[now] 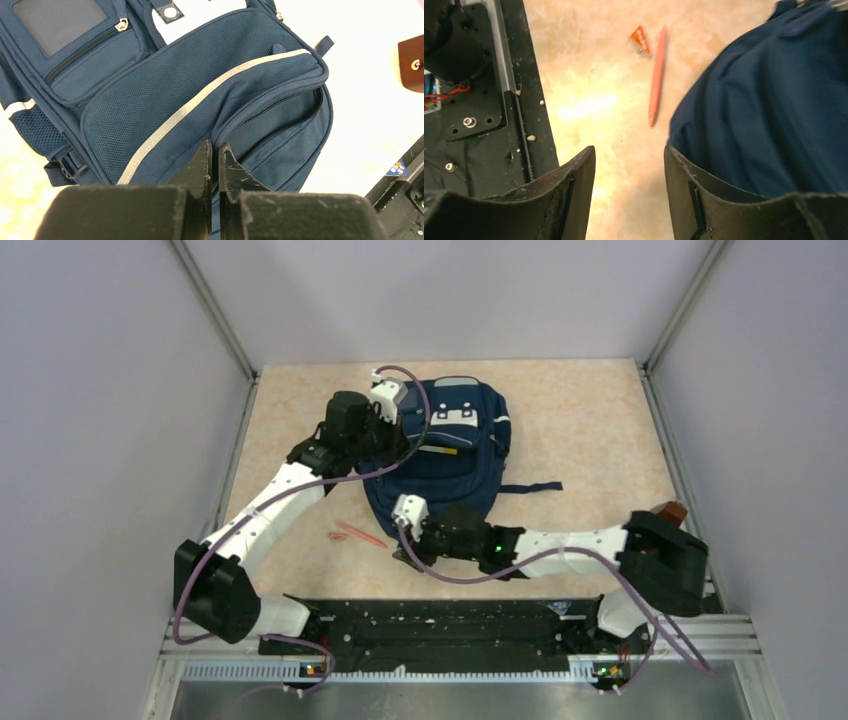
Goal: Pack the student bag
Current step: Pick up the stationery from the center of the board.
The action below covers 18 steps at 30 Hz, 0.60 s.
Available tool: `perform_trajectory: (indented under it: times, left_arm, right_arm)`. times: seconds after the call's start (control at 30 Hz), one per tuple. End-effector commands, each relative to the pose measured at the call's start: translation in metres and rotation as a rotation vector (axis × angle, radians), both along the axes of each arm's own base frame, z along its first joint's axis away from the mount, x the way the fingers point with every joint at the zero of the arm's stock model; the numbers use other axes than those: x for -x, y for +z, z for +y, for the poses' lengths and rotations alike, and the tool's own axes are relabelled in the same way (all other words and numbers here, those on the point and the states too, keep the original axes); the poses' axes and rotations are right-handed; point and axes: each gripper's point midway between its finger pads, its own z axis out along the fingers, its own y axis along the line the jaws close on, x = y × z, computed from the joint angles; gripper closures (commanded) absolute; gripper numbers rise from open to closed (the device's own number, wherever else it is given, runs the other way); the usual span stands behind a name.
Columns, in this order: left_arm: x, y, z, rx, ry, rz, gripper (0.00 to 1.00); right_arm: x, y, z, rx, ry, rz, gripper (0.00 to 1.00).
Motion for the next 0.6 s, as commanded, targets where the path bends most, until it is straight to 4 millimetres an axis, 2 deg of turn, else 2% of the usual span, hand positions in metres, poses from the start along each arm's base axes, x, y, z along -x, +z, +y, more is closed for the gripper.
perform_trajectory:
  times: [0.0,0.13,0.3,0.33,0.4,0.57]
  left_arm:
    - [0.001,0.051,-0.002,0.086,-0.005,-0.105,1.0]
    - [0.0,0.051,-0.001,0.087,0.001,-0.108,1.0]
    - [0.0,0.051,-0.001,0.091,0.005,-0.105,1.0]
    - [0.0,0.051,-0.001,0.09,0.006,-0.105,1.0]
    - [-0.001,0.05,0.0,0.086,0.014,-0.105,1.0]
    - [0.0,0.051,0.0,0.089,0.013,-0.104,1.0]
  right_arm:
    - [0.002,0.005,0.05,-0.047,0.058,0.0,0.49]
    - [-0.011,-0.026,0.072,0.048,0.032,0.011,0.51]
    - [-0.028,-0.053,0.091,0.138,0.001,0.005,0.53]
    - [-0.03,-0.064,0.093,0.167,-0.002,0.009,0.54]
    - [-0.037,-0.074,0.097,0.2,-0.021,0.007,0.55]
    - [-0.049,-0.092,0.105,0.273,-0.048,-0.004,0.58]
